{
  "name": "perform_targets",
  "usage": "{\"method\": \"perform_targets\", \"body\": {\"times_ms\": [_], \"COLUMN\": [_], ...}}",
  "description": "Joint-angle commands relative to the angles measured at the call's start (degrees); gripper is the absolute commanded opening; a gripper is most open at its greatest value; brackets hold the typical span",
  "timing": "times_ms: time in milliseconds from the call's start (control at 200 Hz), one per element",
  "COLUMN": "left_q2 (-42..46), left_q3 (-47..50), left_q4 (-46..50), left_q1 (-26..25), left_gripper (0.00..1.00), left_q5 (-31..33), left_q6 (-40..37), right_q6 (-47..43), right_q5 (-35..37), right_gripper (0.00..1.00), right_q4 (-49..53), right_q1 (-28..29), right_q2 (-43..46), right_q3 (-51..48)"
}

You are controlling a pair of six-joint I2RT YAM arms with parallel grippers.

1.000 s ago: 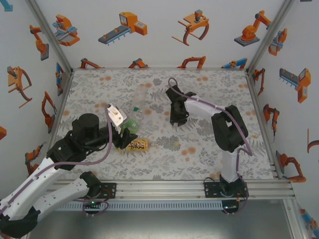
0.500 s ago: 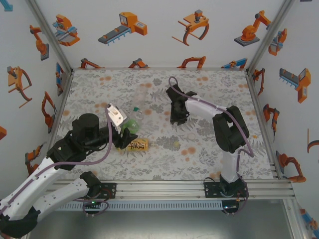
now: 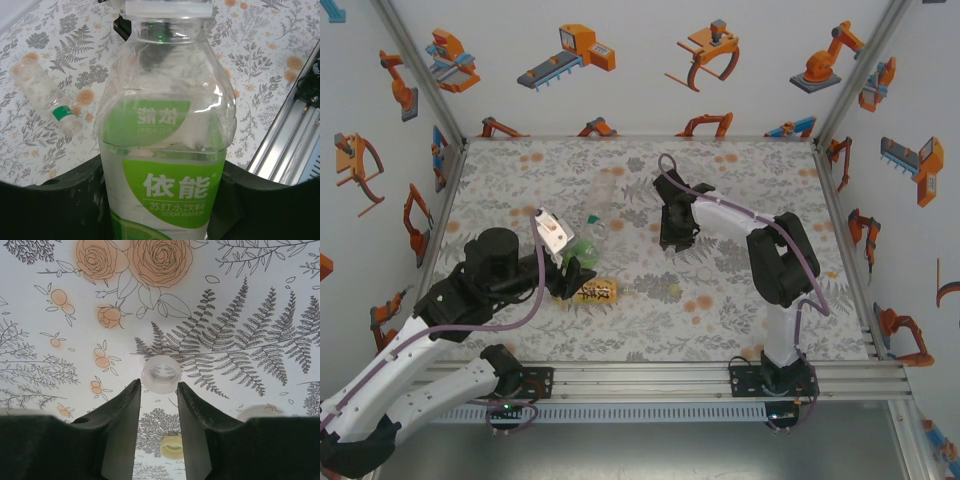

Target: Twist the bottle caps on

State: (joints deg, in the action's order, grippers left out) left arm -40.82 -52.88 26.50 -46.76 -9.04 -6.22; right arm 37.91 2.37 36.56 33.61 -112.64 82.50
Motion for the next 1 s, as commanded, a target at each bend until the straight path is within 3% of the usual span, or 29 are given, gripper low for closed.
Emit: {"method": "perform_targets", "body": {"times_ms": [0, 761, 996], "left_q2": [0.0, -0.1, 0.0], "left_q3": [-1.1, -0.8, -0.7], "left_q4": [-1.6, -1.1, -1.2], "left_q1": [0.3, 0.3, 0.4], "left_gripper": [0.00, 0.00, 0.00], "left_q5": [-1.0, -0.6, -0.5], "left_q6": [0.7, 0.5, 0.7], "right_q6": [0.9, 1.4, 0.7], "right_q5": [-0.4, -1.0, 1.1], "right_gripper": [0.37, 0.40, 0.41], "right_q4": [0.0, -1.4, 0.3], "right_q1": [-0.1, -0.1, -0.1], "right_q2": [-0.9, -3.5, -0.6], "right_q3": [1.5, 0.0, 1.5]}}
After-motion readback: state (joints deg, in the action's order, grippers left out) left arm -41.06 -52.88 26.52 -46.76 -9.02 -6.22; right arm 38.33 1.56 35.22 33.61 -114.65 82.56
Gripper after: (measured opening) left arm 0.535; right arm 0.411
